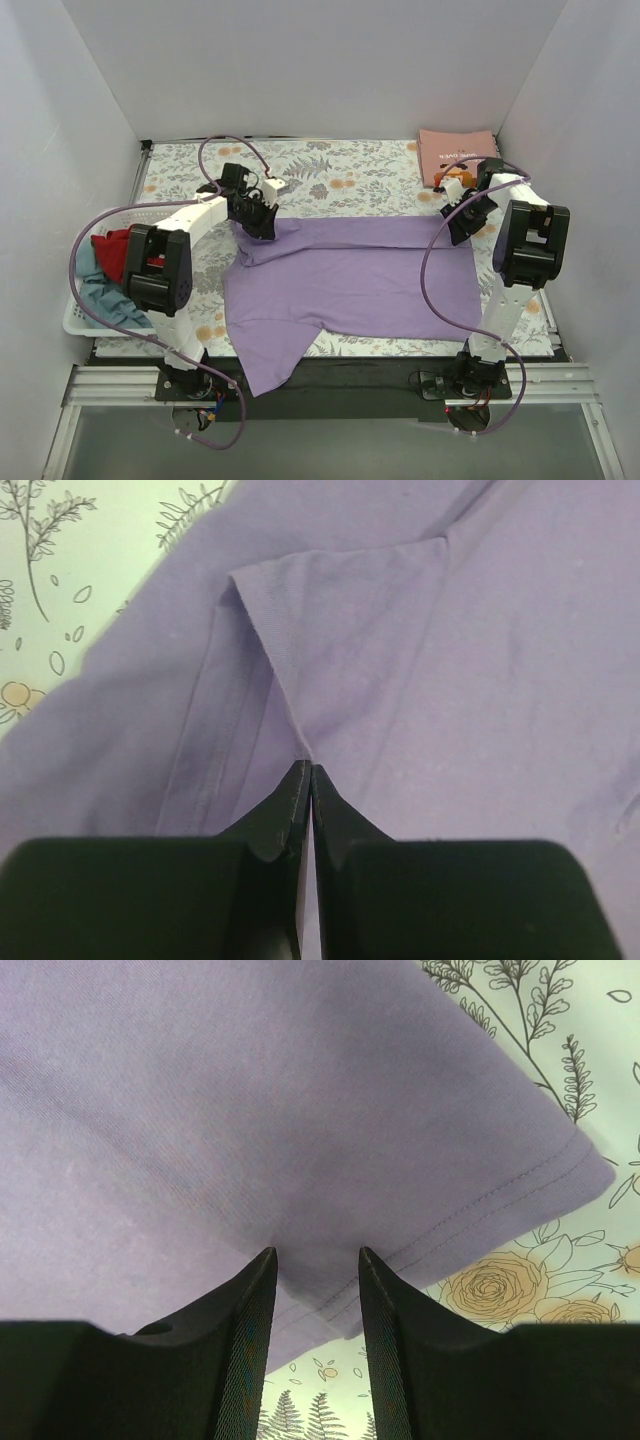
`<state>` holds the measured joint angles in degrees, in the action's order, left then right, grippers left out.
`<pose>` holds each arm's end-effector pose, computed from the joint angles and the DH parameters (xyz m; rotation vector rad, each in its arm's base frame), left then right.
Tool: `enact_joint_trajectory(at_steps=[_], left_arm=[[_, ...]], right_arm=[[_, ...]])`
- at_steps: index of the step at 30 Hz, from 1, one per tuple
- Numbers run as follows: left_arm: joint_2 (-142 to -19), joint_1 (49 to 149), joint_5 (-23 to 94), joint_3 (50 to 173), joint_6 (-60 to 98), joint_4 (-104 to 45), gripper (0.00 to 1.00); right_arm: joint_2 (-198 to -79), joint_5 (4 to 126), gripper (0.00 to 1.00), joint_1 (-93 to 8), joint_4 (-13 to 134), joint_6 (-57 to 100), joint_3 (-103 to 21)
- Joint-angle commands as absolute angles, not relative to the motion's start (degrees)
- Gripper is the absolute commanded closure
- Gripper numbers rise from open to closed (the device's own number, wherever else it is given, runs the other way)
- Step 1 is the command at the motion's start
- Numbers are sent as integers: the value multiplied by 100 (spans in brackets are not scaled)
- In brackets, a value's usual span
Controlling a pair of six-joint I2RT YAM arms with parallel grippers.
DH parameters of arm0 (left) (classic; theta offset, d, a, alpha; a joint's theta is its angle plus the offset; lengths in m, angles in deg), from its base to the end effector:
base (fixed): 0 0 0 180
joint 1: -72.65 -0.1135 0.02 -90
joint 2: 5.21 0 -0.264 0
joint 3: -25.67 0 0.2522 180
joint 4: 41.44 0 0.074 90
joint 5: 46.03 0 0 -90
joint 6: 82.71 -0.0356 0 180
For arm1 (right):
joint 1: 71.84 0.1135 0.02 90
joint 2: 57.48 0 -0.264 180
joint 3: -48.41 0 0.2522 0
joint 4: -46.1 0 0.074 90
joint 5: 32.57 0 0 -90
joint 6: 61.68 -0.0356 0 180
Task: Fold and stack the t-shirts
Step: Fold the tshirt
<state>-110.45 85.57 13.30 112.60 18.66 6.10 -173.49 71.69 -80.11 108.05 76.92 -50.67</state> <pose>0.3582 -0.1008 0.1935 0.1964 2.7179 -0.8517 0.3951 -0.0486 0.1709 -1.0143 2.6614 0.1813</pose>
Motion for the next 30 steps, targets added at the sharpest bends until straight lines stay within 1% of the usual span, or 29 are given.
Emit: enact_joint_trajectory(at_steps=[1,6,11,14,18,19,21,22,23,24,28,30], left_arm=[[-10532,8636,1189,11133,1775,738,100],[-10252,8680,1137,11063,1775,800,100],[-9742,8978,1066,10826,1678,993,100],[-9312,9241,943,10501,1687,1186,100],[-8670,9943,978,9904,1774,1353,100],[-8565,10093,1030,9598,1766,1397,98],[-8248,10435,1136,9280,1731,1441,83],[-8134,10507,1197,9148,1704,1450,72],[-7924,10543,1241,8946,1652,1450,63],[-7852,10560,1285,8909,1617,1459,59],[-7702,10465,1427,9172,1739,1477,58],[-7833,10098,1252,9461,1992,1346,57]], right_arm=[[-17297,7219,55,-8037,10900,7692,-5174],[-17253,7219,55,-8037,10900,7675,-5183],[-17165,7167,56,-8037,10908,7701,-5157],[-17121,7149,56,-8037,10908,7719,-5131],[-17069,7131,56,-8037,10908,7745,-5087],[-17060,7131,56,-8037,10908,7754,-5078],[-17060,7131,56,-8037,10917,7754,-5069],[-17060,7131,56,-8037,10917,7745,-5069],[-17060,7131,56,-8037,10917,7745,-5069],[-17051,7131,56,-8037,10917,7745,-5060],[-17042,7131,55,-8037,10935,7763,-5025],[-17042,7149,56,-8037,10944,7754,-5034]])
